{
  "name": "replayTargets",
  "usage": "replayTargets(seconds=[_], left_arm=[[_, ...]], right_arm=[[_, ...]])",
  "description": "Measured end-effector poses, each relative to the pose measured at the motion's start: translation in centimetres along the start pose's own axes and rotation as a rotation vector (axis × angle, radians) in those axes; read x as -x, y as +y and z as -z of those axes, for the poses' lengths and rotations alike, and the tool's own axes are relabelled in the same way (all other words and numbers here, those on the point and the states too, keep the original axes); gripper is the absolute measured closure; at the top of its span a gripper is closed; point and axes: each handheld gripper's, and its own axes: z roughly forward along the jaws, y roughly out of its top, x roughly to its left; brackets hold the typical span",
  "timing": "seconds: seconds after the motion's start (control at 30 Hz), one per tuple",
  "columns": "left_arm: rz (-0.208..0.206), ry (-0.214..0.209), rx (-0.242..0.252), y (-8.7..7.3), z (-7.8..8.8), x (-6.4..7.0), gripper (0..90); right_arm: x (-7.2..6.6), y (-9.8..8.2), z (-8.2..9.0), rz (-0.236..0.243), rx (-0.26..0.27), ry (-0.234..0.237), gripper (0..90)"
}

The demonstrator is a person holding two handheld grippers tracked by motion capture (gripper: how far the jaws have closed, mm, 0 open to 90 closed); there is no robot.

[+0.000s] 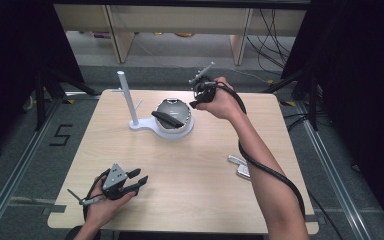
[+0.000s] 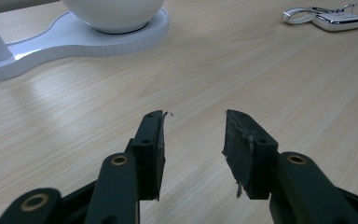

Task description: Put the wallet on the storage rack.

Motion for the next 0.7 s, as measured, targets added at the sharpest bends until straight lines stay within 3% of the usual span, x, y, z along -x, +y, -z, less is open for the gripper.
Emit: replayTargets(seconds=[0.17,0.47,0.53,0.6,0.63,0.7], left_arm=[[-0.001,-0.001,0.002,0.0,-0.1,0.1,57.5],[0.001,0.007,0.002,0.1,0.0,0.1,57.3],[0.000,0.005,0.003,0.1,0.0,0.1,57.3],[0.003,-0.003,0.009,0.1,-0.1,0.2,57.1],[0.002,0.001,0.010,0.1,-0.1,0.3,57.0],[0.001,0.001,0.003,0.1,-0.2,0.4,57.0]], right_arm=[[-0.1,-1.1,0.4,0.012,-0.009,0.017,61.5],[-0.7,-3.6,0.1,0.028,-0.041,0.007,59.3],[-0.3,-5.4,0.5,-0.046,-0.081,-0.004,59.8],[-0.2,-5.8,0.6,-0.066,-0.090,-0.009,59.9],[0.1,-7.2,1.3,-0.120,-0.136,-0.019,62.0],[0.2,-7.7,1.5,-0.134,-0.136,-0.021,63.6]])
